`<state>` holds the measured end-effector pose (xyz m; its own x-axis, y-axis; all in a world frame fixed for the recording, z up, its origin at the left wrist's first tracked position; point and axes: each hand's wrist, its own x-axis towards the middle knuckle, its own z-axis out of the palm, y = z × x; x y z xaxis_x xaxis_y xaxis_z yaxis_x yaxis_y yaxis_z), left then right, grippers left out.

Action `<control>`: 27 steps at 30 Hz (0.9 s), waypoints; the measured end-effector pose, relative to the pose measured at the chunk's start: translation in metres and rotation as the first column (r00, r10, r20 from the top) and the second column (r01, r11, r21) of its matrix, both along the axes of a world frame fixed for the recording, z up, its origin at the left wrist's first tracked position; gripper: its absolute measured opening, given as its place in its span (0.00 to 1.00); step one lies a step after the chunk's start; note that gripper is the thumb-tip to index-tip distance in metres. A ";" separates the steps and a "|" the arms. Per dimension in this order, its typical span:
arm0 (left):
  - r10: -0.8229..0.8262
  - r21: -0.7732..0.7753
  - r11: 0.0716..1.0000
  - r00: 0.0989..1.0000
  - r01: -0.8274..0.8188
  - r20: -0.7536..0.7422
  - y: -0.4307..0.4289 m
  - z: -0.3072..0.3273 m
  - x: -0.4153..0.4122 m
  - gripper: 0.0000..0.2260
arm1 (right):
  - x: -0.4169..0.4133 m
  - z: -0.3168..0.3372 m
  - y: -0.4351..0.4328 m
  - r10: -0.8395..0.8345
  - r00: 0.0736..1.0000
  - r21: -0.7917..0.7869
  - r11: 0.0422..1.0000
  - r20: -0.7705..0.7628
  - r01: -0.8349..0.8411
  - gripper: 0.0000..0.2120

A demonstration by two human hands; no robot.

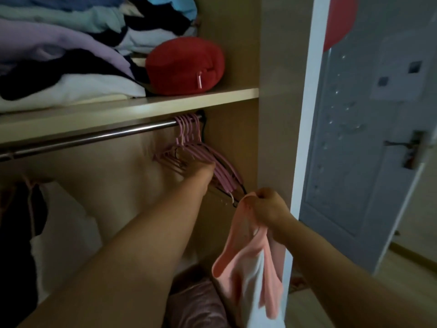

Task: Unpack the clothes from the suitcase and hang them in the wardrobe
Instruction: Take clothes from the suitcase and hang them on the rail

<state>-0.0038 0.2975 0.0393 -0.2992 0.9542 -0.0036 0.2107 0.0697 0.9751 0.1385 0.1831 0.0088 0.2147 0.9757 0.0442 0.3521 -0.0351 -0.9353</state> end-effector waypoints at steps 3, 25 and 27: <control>0.001 0.024 1.000 0.999 -0.002 0.033 0.005 -0.003 0.004 0.19 | 0.003 -0.005 0.004 -0.035 0.999 -0.015 0.999 0.010 0.035 0.08; -0.228 0.064 0.973 0.966 0.222 0.122 -0.124 -0.035 0.043 0.09 | 0.044 -0.049 -0.054 -0.107 0.978 -0.048 0.994 -0.178 0.100 0.08; -0.255 0.016 0.967 0.961 0.254 0.107 -0.148 -0.043 0.059 0.05 | 0.061 -0.052 -0.068 -0.129 0.974 -0.082 0.990 -0.187 0.115 0.08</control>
